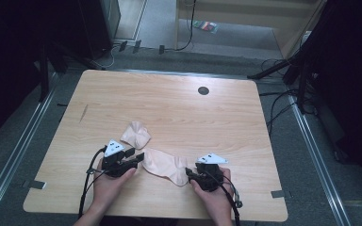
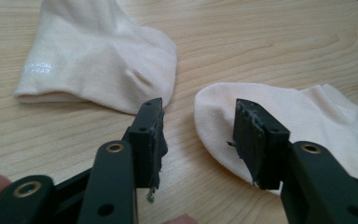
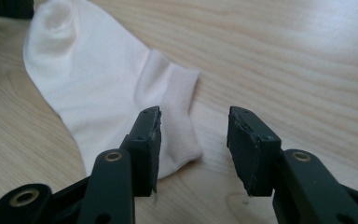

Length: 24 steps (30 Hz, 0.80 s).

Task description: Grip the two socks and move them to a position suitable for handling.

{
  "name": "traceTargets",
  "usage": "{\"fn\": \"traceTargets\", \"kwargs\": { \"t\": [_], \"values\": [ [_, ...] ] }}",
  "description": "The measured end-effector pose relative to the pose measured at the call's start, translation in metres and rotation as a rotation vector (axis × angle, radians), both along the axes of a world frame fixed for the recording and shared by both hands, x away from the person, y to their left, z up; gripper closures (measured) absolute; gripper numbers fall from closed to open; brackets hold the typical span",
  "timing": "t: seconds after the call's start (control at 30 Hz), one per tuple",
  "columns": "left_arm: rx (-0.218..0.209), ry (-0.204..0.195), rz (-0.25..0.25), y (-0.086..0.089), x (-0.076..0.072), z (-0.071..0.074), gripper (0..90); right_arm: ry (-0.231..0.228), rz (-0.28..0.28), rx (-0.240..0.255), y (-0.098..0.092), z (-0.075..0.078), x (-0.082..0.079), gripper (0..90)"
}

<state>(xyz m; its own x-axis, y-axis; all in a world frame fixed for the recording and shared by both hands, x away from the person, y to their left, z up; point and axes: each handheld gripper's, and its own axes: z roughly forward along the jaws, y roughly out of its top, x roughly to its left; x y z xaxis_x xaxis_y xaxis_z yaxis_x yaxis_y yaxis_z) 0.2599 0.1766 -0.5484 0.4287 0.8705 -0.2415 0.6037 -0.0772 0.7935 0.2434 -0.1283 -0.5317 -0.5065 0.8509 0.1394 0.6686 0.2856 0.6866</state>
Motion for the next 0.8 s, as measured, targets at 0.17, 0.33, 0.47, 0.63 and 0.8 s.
{"fn": "traceTargets", "kwargs": {
  "t": [0.17,0.33,0.47,0.63,0.8],
  "values": [
    [0.021,0.001,-0.036,-0.004,0.001,0.0,71.8,0.004,0.021,-0.019,0.007,-0.007,-0.004,61.2],
    [0.043,0.002,-0.101,-0.009,-0.001,-0.001,90.0,0.014,0.055,-0.014,0.006,-0.007,-0.004,82.5],
    [0.061,-0.005,-0.147,-0.011,-0.004,0.0,90.0,0.01,0.078,-0.024,0.006,-0.006,-0.004,84.7],
    [0.062,-0.022,-0.171,-0.011,-0.008,0.003,90.0,-0.007,0.075,-0.017,0.004,-0.003,-0.004,84.8],
    [0.063,-0.035,-0.171,-0.011,-0.01,0.004,90.0,-0.025,0.069,-0.004,0.002,0.0,-0.003,84.8]
  ]
}}
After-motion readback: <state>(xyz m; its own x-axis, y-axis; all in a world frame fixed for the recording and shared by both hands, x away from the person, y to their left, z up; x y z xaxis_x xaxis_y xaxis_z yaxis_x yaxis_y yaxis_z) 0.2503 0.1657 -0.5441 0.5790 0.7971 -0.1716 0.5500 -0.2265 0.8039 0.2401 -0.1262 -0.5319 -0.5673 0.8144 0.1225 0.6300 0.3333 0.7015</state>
